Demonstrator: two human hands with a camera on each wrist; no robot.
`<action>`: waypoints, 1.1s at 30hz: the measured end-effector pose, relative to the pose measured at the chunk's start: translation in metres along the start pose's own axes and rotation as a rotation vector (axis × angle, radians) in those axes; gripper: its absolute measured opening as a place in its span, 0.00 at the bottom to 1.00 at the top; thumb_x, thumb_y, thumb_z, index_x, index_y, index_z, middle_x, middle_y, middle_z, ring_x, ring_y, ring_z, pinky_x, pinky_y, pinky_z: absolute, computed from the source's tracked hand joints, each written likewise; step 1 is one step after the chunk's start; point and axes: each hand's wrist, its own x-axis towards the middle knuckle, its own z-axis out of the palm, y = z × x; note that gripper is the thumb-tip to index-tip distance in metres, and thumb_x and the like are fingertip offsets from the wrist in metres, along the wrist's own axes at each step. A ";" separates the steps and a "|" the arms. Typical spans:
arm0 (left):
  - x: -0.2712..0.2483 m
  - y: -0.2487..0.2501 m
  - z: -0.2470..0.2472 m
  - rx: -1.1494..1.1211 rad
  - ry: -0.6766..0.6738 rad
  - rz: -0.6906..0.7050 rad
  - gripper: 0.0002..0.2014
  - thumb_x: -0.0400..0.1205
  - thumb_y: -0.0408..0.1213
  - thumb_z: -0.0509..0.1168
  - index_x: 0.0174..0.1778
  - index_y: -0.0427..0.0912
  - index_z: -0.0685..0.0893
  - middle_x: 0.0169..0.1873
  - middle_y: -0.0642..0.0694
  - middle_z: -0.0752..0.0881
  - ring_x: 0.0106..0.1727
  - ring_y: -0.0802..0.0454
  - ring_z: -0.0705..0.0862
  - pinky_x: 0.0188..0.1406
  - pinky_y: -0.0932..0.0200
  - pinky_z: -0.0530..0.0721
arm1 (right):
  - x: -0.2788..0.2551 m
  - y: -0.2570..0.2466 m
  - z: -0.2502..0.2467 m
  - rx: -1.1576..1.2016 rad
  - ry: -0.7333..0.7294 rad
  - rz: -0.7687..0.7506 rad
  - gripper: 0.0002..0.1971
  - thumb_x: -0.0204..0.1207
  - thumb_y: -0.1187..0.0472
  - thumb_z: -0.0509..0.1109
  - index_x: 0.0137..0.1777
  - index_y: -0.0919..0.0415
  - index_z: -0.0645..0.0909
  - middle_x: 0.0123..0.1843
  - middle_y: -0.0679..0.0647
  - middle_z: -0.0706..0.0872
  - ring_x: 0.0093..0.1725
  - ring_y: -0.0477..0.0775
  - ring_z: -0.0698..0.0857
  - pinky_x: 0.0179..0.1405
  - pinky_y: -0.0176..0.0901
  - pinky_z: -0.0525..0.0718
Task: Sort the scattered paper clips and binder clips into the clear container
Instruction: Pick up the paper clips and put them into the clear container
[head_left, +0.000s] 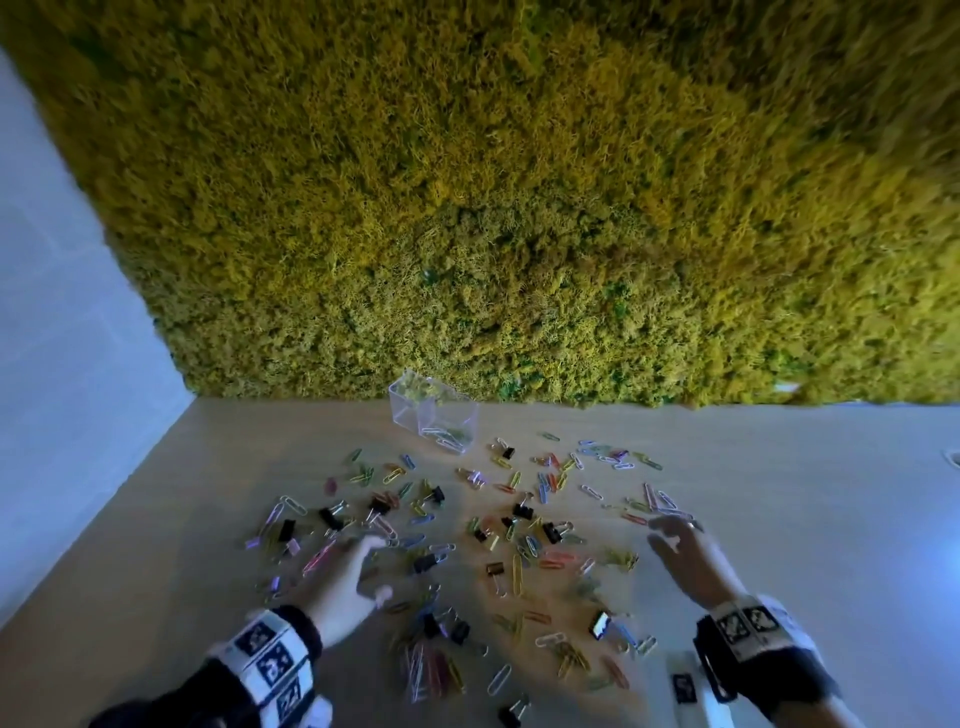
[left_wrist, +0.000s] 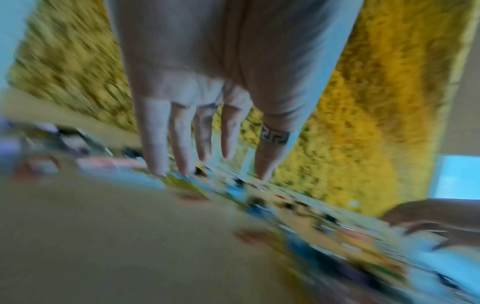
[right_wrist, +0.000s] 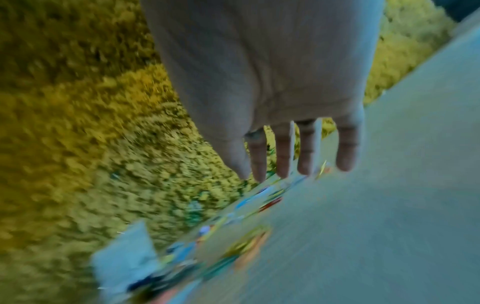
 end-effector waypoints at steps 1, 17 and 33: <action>0.004 -0.003 -0.007 0.002 0.076 0.001 0.29 0.79 0.44 0.64 0.75 0.46 0.62 0.76 0.42 0.63 0.72 0.47 0.69 0.70 0.55 0.71 | 0.008 -0.003 -0.009 -0.024 0.042 0.080 0.19 0.77 0.53 0.65 0.67 0.57 0.75 0.67 0.64 0.76 0.65 0.62 0.75 0.67 0.54 0.72; 0.031 -0.001 -0.004 0.349 -0.028 0.196 0.28 0.81 0.39 0.62 0.77 0.49 0.62 0.78 0.56 0.57 0.77 0.50 0.63 0.74 0.56 0.65 | -0.009 -0.085 0.016 -0.203 -0.292 -0.241 0.25 0.79 0.41 0.54 0.70 0.55 0.73 0.73 0.56 0.72 0.70 0.56 0.72 0.70 0.46 0.70; 0.050 0.004 0.000 0.359 -0.054 0.287 0.20 0.80 0.40 0.64 0.69 0.49 0.74 0.68 0.53 0.72 0.66 0.52 0.74 0.65 0.58 0.74 | -0.053 -0.098 0.050 -0.229 -0.364 -0.304 0.47 0.54 0.39 0.78 0.72 0.52 0.63 0.68 0.49 0.68 0.69 0.53 0.69 0.73 0.52 0.70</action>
